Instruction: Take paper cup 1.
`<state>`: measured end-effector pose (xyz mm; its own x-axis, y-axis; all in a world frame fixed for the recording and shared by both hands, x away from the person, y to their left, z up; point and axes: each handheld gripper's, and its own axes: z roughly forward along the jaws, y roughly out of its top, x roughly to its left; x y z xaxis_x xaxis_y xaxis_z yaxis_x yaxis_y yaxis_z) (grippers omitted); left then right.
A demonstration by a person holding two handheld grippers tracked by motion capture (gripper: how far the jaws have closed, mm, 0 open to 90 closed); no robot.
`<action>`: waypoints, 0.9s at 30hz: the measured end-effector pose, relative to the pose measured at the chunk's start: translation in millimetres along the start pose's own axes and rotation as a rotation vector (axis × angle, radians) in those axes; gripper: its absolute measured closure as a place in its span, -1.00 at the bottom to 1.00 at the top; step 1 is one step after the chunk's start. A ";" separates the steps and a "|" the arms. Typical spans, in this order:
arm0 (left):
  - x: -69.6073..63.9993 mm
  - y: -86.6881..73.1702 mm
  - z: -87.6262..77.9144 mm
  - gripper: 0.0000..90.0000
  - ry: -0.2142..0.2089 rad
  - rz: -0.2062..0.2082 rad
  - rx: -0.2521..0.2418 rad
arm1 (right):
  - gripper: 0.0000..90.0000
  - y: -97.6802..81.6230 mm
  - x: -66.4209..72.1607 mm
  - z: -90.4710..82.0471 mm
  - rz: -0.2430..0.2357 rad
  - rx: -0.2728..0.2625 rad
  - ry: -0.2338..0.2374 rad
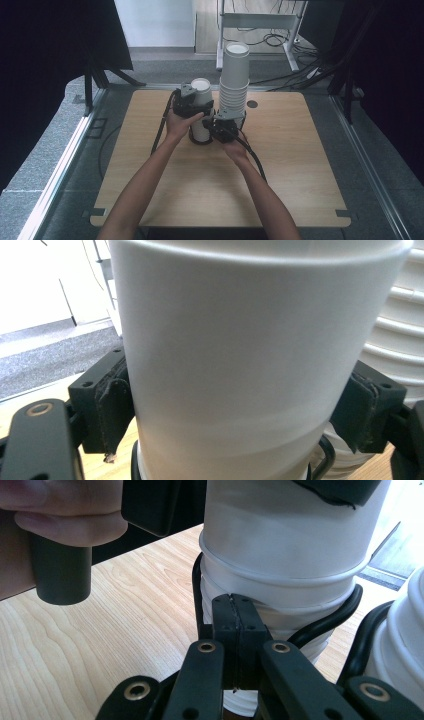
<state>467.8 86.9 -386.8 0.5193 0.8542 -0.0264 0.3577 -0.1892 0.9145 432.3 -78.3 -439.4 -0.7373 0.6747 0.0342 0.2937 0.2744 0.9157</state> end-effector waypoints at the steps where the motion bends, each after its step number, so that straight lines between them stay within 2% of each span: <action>1: 0.0 0.1 0.1 -0.65 0.000 0.000 0.000 | 1.00 0.0 -0.1 -0.1 0.002 0.001 0.000; 4: 0.1 0.9 0.0 -0.65 0.001 -0.005 0.001 | 1.00 -0.1 -0.6 -0.2 0.002 0.005 0.001; 8: 0.1 8.2 -5.5 -0.64 -0.004 -0.037 -0.040 | 1.00 -0.2 -1.4 -0.2 0.008 0.007 0.006; 12: -2.9 18.8 -12.7 -0.63 -0.005 -0.006 -0.055 | 1.00 -0.3 -1.5 -0.2 0.004 0.012 0.006; 16: -3.8 25.7 -17.2 -0.63 -0.005 0.001 -0.073 | 1.00 -0.1 -1.2 -0.2 0.003 0.013 0.004; 20: -6.3 36.1 -25.0 -0.63 -0.005 0.017 -0.112 | 1.00 -0.5 -1.2 -0.2 0.002 0.015 0.000; 21: -6.8 39.4 -27.5 -0.63 -0.005 0.023 -0.123 | 1.00 -0.4 -3.6 0.2 -0.027 -0.001 -0.012; 24: -8.8 50.1 -38.1 -0.63 -0.003 0.040 -0.151 | 0.99 -0.2 -2.9 -1.1 -0.006 0.004 -0.008; 25: -9.3 53.8 -41.9 -0.63 -0.008 0.047 -0.159 | 0.99 -0.4 -3.5 -1.4 -0.013 0.004 -0.012; 26: -10.1 57.2 -46.2 -0.63 -0.008 0.051 -0.166 | 0.99 -0.4 -2.8 -2.1 0.006 0.008 -0.005; 27: -11.1 60.3 -50.4 -0.63 -0.008 0.057 -0.174 | 0.99 -0.5 -3.6 -2.5 -0.002 0.001 -0.010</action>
<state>444.5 90.4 -311.0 0.5412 0.8405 0.0250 0.1884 -0.1502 0.9705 433.3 -82.6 -439.0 -0.7319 0.6808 0.0285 0.2930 0.2767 0.9152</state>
